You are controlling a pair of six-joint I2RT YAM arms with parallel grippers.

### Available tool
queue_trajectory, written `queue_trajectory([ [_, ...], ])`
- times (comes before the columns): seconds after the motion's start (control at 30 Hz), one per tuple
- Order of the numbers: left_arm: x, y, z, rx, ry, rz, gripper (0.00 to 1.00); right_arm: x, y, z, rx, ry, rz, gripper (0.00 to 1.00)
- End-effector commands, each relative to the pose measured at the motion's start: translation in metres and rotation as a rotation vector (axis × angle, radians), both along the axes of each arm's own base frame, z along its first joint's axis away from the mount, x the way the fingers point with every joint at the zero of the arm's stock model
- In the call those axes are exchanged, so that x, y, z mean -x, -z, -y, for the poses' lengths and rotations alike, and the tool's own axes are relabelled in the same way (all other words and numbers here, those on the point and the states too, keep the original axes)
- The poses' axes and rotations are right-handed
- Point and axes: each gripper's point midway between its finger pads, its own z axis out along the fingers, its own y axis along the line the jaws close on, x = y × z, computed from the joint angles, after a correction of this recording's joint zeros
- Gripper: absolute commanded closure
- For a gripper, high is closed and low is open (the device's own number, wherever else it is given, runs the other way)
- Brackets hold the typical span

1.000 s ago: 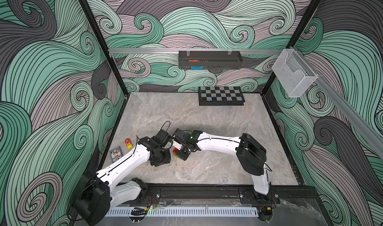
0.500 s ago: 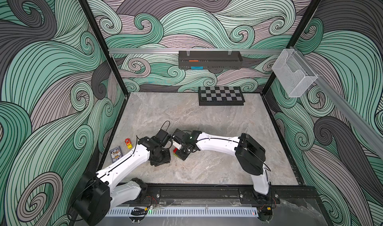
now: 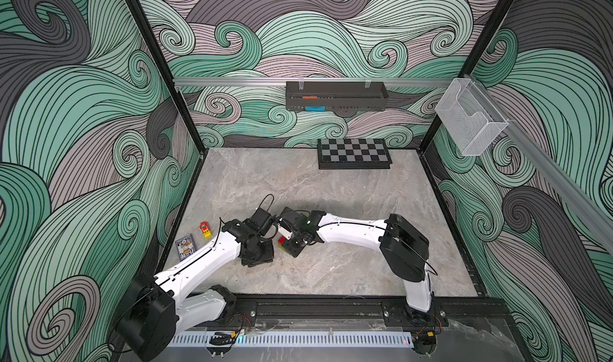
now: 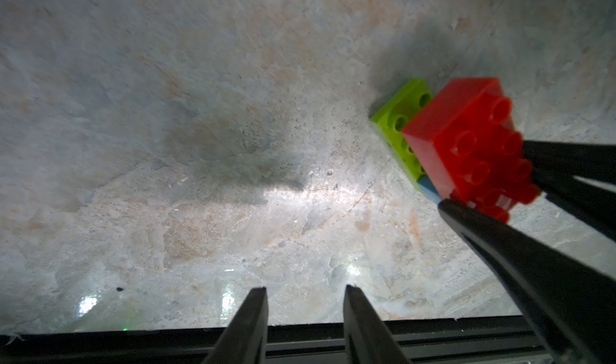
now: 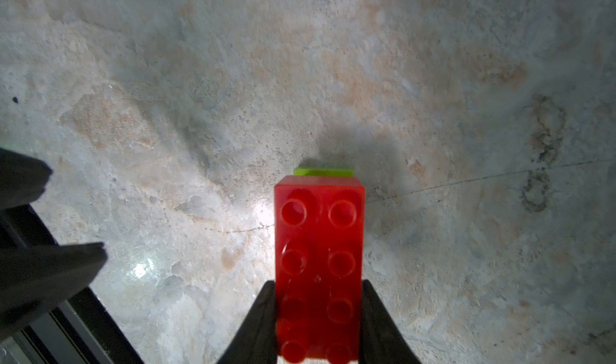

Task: Assemble the number 5 with lego
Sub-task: Assemble the lego brick with the lego brick, then adjust the lego brick at the center of the board.

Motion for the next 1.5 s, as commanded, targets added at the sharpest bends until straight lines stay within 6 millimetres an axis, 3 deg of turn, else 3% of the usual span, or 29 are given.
queue_trajectory([
  [0.0, -0.003, -0.003, 0.001, -0.003, -0.004, 0.011, 0.58, 0.011, 0.029, 0.049, 0.182, 0.033, -0.067, 0.81],
  [0.2, -0.003, -0.004, 0.001, -0.002, -0.004, 0.010, 0.58, 0.012, 0.026, 0.054, 0.188, 0.041, -0.068, 0.71],
  [0.37, -0.003, -0.004, 0.001, 0.000, -0.005, 0.010, 0.58, 0.010, 0.016, 0.052, 0.168, 0.049, -0.055, 0.50],
  [0.5, -0.003, -0.005, 0.001, 0.001, -0.005, 0.012, 0.58, 0.008, 0.005, 0.051, 0.157, 0.049, -0.043, 0.40],
  [0.73, -0.004, -0.007, 0.001, 0.001, -0.002, 0.019, 0.58, 0.008, -0.013, 0.053, 0.111, 0.074, -0.040, 0.35],
  [0.9, -0.005, -0.009, 0.001, -0.001, 0.001, 0.023, 0.58, 0.003, -0.025, 0.084, 0.093, 0.170, -0.046, 0.35],
  [1.07, -0.008, -0.013, 0.001, -0.008, 0.013, 0.032, 0.58, -0.012, -0.030, 0.141, 0.087, 0.328, -0.045, 0.35],
  [1.23, -0.012, -0.014, 0.005, -0.012, 0.028, 0.024, 0.58, -0.035, -0.021, 0.194, 0.058, 0.516, -0.078, 0.34],
  [1.47, -0.014, -0.012, 0.008, -0.008, 0.034, 0.009, 0.58, -0.080, -0.019, 0.211, -0.049, 0.642, -0.105, 0.36],
])
